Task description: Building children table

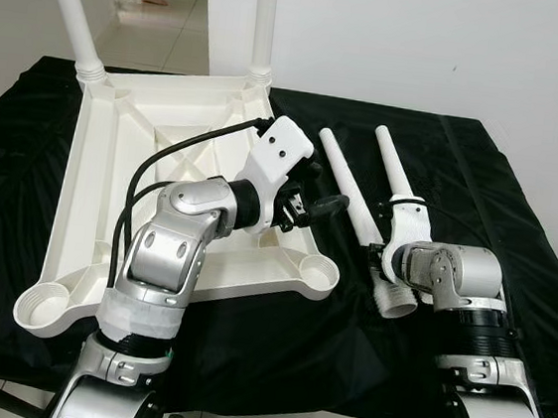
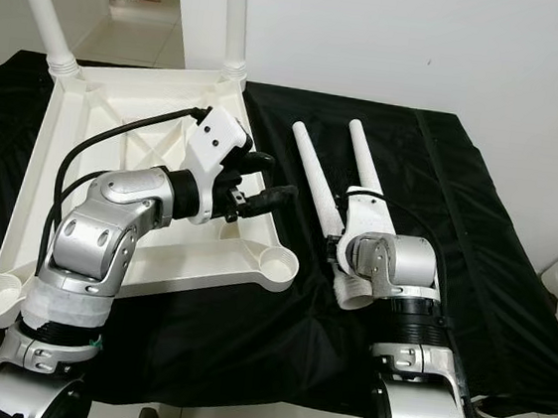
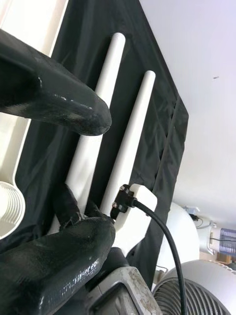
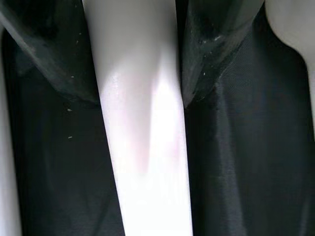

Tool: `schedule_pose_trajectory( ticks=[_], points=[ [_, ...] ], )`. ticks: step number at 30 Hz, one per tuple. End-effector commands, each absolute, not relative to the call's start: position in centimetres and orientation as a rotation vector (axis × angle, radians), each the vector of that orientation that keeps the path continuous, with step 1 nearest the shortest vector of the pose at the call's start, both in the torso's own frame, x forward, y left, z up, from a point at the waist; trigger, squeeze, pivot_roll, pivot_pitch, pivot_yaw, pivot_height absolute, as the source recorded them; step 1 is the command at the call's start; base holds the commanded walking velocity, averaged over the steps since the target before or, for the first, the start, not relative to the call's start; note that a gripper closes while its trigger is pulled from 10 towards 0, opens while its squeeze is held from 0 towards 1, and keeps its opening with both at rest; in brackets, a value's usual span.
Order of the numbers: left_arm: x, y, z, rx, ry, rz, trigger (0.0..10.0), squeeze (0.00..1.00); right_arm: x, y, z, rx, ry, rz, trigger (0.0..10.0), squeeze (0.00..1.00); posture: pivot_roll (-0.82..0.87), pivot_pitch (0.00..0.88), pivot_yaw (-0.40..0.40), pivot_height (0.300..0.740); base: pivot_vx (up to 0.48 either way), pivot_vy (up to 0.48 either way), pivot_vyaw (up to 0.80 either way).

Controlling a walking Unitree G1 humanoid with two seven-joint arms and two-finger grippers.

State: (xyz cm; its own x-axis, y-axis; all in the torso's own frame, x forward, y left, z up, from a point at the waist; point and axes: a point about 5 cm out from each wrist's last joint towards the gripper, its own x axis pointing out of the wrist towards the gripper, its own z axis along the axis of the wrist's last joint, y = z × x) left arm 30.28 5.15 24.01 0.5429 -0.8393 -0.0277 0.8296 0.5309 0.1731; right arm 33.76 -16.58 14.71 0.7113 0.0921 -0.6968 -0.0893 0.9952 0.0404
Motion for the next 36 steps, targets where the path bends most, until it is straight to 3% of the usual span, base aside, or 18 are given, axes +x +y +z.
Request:
schedule_pose_trajectory(
  ticks=[1, 11, 12, 13, 17, 20, 22, 23, 24, 27, 35, 36],
  points=[
    [31.4, 5.9, 24.5, 0.167, -0.087, -0.755, 10.0, 0.0, 33.3, -16.2, 13.0, 0.034, 0.868, 0.123, 0.0, 0.0, 0.06, 0.054, -0.01, 0.74, 0.0, 0.0, 0.0],
    [31.6, 6.0, 24.5, 0.164, -0.087, -0.754, 10.0, 0.0, 36.0, -17.6, 18.2, 0.072, 0.641, 0.076, 0.0, 0.0, 0.06, 0.04, -0.008, 0.74, 0.0, 0.0, 0.0],
    [31.6, 6.0, 24.5, 0.165, -0.086, -0.759, 10.0, 0.0, 36.3, -18.0, 19.3, 0.077, 0.594, 0.055, 4.1, 0.0, 0.06, 0.037, -0.008, 0.74, 0.0, 0.0, 0.0],
    [31.6, 5.9, 24.5, 0.16, -0.087, -0.765, 10.0, 0.0, 36.8, -18.3, 20.7, 0.094, 0.513, 0.046, 10.0, 0.0, 0.05, 0.032, -0.008, 0.74, 0.0, 0.0, 0.0],
    [31.5, 5.8, 24.6, 0.153, -0.089, -0.773, 10.0, 0.0, 37.1, -18.7, 22.1, 0.109, 0.43, 0.041, 10.0, 0.0, 0.05, 0.032, -0.008, 0.74, 0.0, 0.0, 0.0],
    [31.4, 5.9, 24.7, 0.092, -0.084, -0.797, 10.0, 0.0, 36.9, -19.0, 24.3, 0.106, 0.201, 0.028, 10.0, 0.0, 0.05, 0.018, -0.012, 0.74, 0.0, 0.0, 0.0],
    [31.4, 6.0, 24.6, 0.081, -0.082, -0.801, 10.0, 0.0, 36.7, -19.0, 24.5, 0.102, 0.162, 0.03, 10.0, 0.0, 0.05, 0.018, -0.012, 0.74, 0.0, 0.0, 0.0],
    [31.4, 6.1, 24.5, 0.044, -0.068, -0.807, 10.0, 0.73, 36.4, -18.5, 24.5, 0.142, 0.123, 0.08, 10.0, 0.0, 0.05, 0.018, -0.012, 0.74, 0.0, 0.0, 0.0],
    [31.5, 6.3, 24.4, -0.001, -0.055, -0.811, 10.0, 1.0, 36.1, -18.0, 24.4, 0.182, 0.094, 0.129, 10.0, 0.0, 0.05, 0.012, -0.015, 0.74, 0.0, 0.0, 0.0],
    [31.4, 6.7, 24.6, -0.089, -0.046, -0.822, 10.0, 1.0, 35.2, -17.1, 23.6, 0.218, 0.006, 0.226, 10.0, 0.0, 0.05, 0.007, -0.015, 0.74, 0.0, 0.0, 0.0],
    [31.8, 7.2, 25.0, -0.118, -0.033, -0.837, 10.0, 1.0, 33.7, -16.4, 22.9, 0.271, -0.152, 0.31, 10.0, 0.0, 0.06, 0.007, -0.008, 0.74, 0.0, 0.0, 0.0],
    [32.1, 7.3, 25.2, -0.134, -0.021, -0.85, 10.0, 0.29, 33.2, -16.1, 23.2, 0.243, -0.208, 0.338, 10.0, 0.0, 0.05, 0.009, -0.007, 0.74, 0.0, 0.0, 0.0]
  ],
)
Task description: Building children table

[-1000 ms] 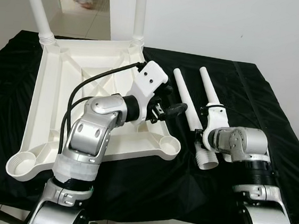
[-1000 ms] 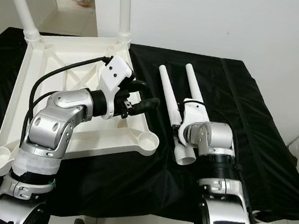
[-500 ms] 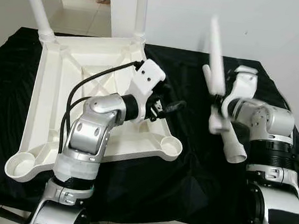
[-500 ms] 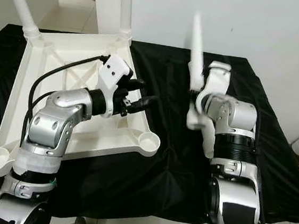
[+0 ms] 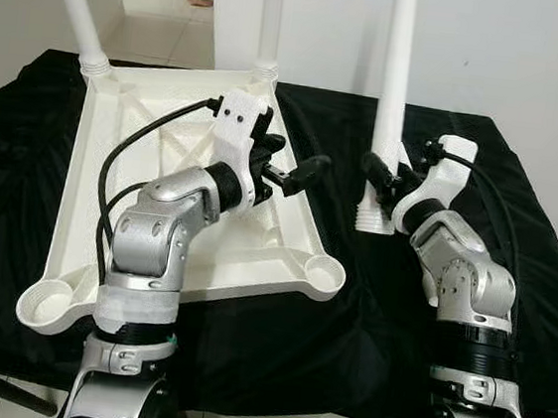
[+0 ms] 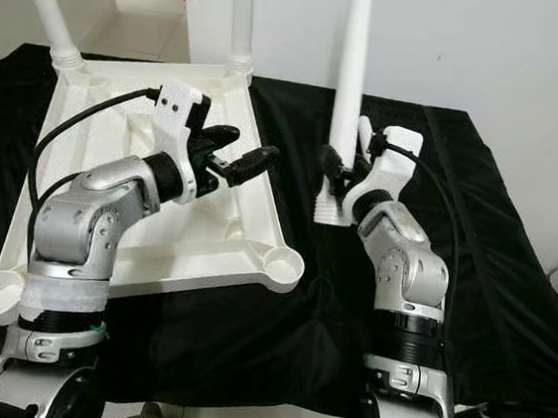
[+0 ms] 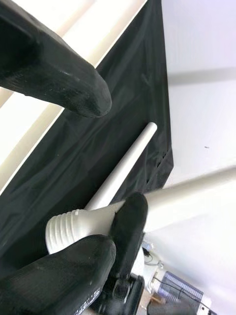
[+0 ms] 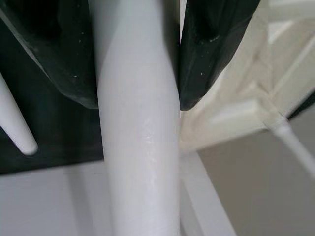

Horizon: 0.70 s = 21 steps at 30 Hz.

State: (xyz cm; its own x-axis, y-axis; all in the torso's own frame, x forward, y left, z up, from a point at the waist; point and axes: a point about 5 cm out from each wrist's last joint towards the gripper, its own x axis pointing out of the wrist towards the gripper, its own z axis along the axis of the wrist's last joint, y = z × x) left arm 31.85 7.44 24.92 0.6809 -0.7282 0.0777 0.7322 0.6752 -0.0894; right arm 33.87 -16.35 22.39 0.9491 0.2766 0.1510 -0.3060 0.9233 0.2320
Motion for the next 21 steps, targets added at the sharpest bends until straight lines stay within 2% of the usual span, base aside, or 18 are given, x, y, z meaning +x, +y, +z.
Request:
schedule_pose_trajectory(
  ticks=[1, 2, 11, 21],
  points=[
    [32.1, 7.3, 25.2, -0.134, -0.021, -0.85, 10.0, 0.29, 33.2, -16.1, 23.2, 0.243, -0.208, 0.338, 10.0, 0.0, 0.05, 0.009, -0.007, 0.74, 0.0, 0.0, 0.0],
    [32.2, 7.3, 25.5, -0.156, -0.007, -0.873, 10.0, 0.0, 32.7, -15.8, 23.3, 0.209, -0.25, 0.37, 10.0, 0.0, 0.05, 0.013, -0.002, 0.74, 0.0, 0.0, 0.0],
    [32.1, 6.8, 26.4, -0.194, 0.008, -0.975, 10.0, 0.0, 31.6, -14.9, 23.5, 0.171, -0.329, 0.465, 10.0, 0.0, 0.05, 0.027, 0.009, 0.74, 0.0, 0.0, 0.0],
    [31.6, 4.0, 27.5, -0.219, -0.048, -1.009, 10.0, 0.0, 30.3, -14.4, 22.7, 0.161, -0.382, 0.54, 10.0, 0.0, 0.06, 0.032, 0.01, 0.74, 0.0, 0.0, 0.0]
  ],
)
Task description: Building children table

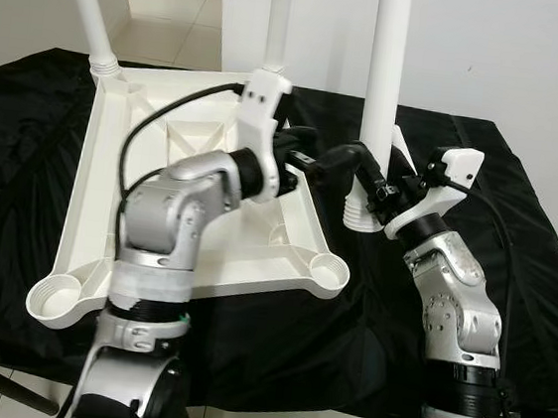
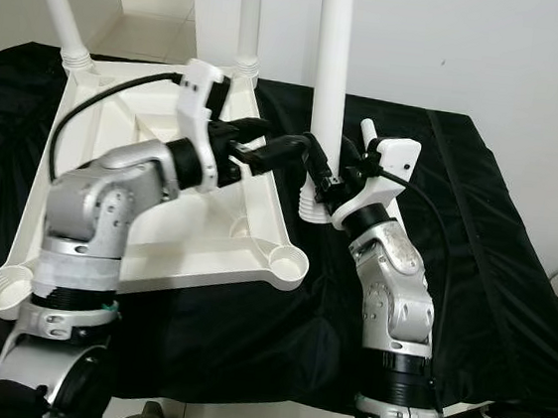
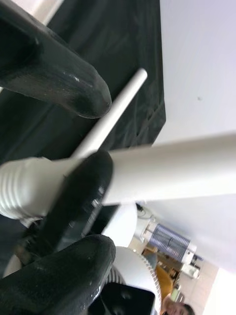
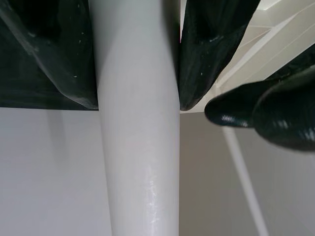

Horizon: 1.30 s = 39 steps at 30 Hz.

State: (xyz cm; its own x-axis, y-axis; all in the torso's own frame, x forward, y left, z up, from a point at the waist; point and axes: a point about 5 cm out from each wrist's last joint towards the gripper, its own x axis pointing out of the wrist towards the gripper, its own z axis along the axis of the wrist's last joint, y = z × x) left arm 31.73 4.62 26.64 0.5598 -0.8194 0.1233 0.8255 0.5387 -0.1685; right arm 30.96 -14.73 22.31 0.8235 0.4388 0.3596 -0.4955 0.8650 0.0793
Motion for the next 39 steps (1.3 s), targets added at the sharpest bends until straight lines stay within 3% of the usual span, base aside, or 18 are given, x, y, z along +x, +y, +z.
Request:
schedule_pose_trajectory(
  ticks=[1, 11, 22, 23, 24, 25, 39],
  points=[
    [31.6, 3.6, 28.0, -0.228, -0.048, -1.025, 10.0, 0.0, 30.0, -14.1, 22.5, 0.153, -0.38, 0.57, 10.0, 0.0, 0.06, 0.032, 0.01, 0.74, 0.0, 0.0, 0.0],
    [32.3, 3.1, 30.0, -0.231, -0.061, -1.072, 10.0, 0.0, 28.2, -13.0, 21.1, 0.067, -0.351, 0.724, 10.0, 0.0, 0.05, 0.032, 0.021, 0.74, 0.0, 0.0, 0.0],
    [33.1, 3.6, 30.6, -0.257, -0.022, -1.055, 10.0, 0.0, 27.4, -13.2, 20.3, 0.019, -0.331, 0.73, 10.0, 0.0, 0.03, 0.032, 0.031, 0.74, 0.0, 0.0, 0.0],
    [33.2, 3.7, 30.6, -0.261, -0.017, -1.051, 4.8, 0.0, 27.4, -13.2, 20.2, 0.016, -0.33, 0.729, 10.0, 0.0, 0.03, 0.03, 0.031, 0.74, 0.0, 0.0, 0.0],
    [33.2, 3.7, 30.6, -0.261, -0.017, -1.051, 4.8, 0.0, 27.4, -13.2, 20.2, 0.016, -0.33, 0.729, 10.0, 0.0, 0.03, 0.03, 0.031, 0.74, 0.0, 0.0, 0.0],
    [33.3, 3.9, 30.6, -0.286, -0.008, -1.05, 0.0, 0.0, 27.4, -13.3, 20.2, 0.012, -0.33, 0.726, 10.0, 0.0, 0.03, 0.028, 0.032, 0.74, 0.0, 0.0, 0.0],
    [33.0, 4.0, 30.6, -0.314, -0.008, -1.06, 0.0, 0.0, 28.0, -13.7, 20.1, -0.012, -0.314, 0.663, 10.0, 0.0, 0.03, 0.013, 0.02, 0.74, 0.0, 0.0, 0.0]
  ],
)
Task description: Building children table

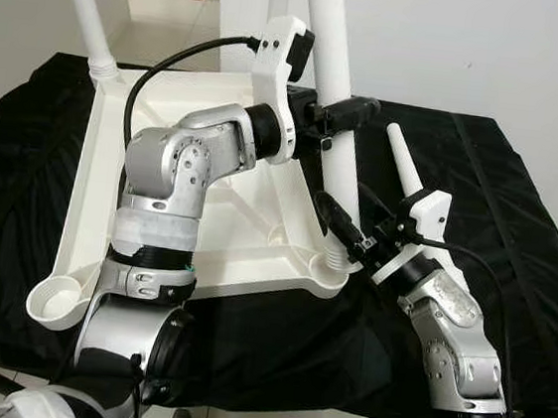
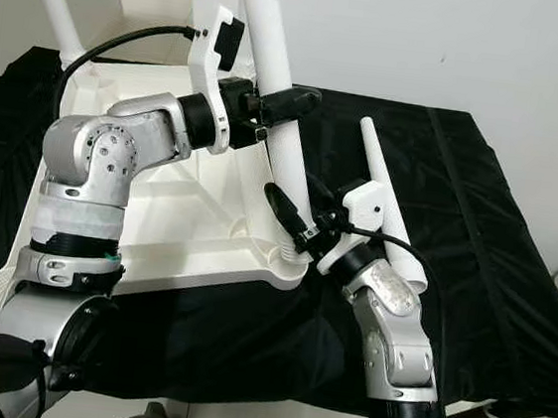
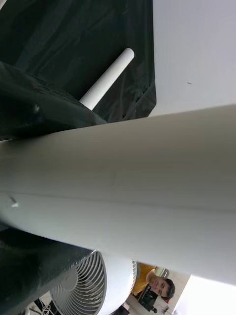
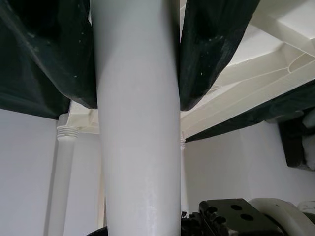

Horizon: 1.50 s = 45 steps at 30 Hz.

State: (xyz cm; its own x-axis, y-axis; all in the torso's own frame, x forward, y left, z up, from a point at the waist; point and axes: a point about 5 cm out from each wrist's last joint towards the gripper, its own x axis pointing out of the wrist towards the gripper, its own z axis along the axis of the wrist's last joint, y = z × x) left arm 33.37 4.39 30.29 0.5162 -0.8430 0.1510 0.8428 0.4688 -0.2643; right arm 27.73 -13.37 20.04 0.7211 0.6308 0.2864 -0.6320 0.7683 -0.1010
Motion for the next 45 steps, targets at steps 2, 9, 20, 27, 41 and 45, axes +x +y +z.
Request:
schedule_pose_trajectory(
  ticks=[2, 9, 20, 27, 41, 45],
  points=[
    [33.0, 4.1, 30.9, -0.321, -0.015, -1.055, 0.0, 0.0, 28.3, -13.7, 19.9, -0.024, -0.292, 0.648, 10.0, 0.0, 0.04, 0.014, 0.02, 0.74, 0.0, 0.0, 0.0],
    [33.1, 4.1, 31.9, -0.256, -0.073, -0.995, 10.0, 0.0, 29.8, -14.3, 19.3, -0.042, -0.198, 0.507, 10.0, 1.0, 0.04, 0.022, 0.017, 0.74, 0.0, 0.0, 0.0],
    [32.1, 3.5, 32.4, -0.149, -0.183, -0.922, 10.0, 0.0, 30.7, -13.6, 19.8, -0.141, -0.149, 0.403, 10.0, 0.0, 0.04, 0.031, 0.017, 0.74, 0.0, 0.0, 0.0],
    [31.5, 2.4, 32.3, -0.078, -0.24, -0.882, 10.0, 0.0, 31.2, -12.9, 20.2, -0.2, -0.119, 0.385, 10.0, 0.0, 0.05, 0.032, 0.009, 0.74, 0.0, 0.0, 0.0],
    [30.9, 1.2, 31.6, -0.05, -0.26, -0.857, 10.0, 0.0, 31.7, -10.9, 21.1, -0.3, -0.117, 0.411, 10.0, 0.0, 0.06, 0.027, -0.001, 0.74, 0.0, 0.0, 0.0],
    [30.9, 1.2, 31.6, -0.046, -0.266, -0.854, 10.0, 0.0, 31.7, -10.9, 21.3, -0.321, -0.124, 0.407, 10.0, 0.0, 0.06, 0.028, -0.001, 0.74, 0.0, 0.0, 0.0]
  ],
)
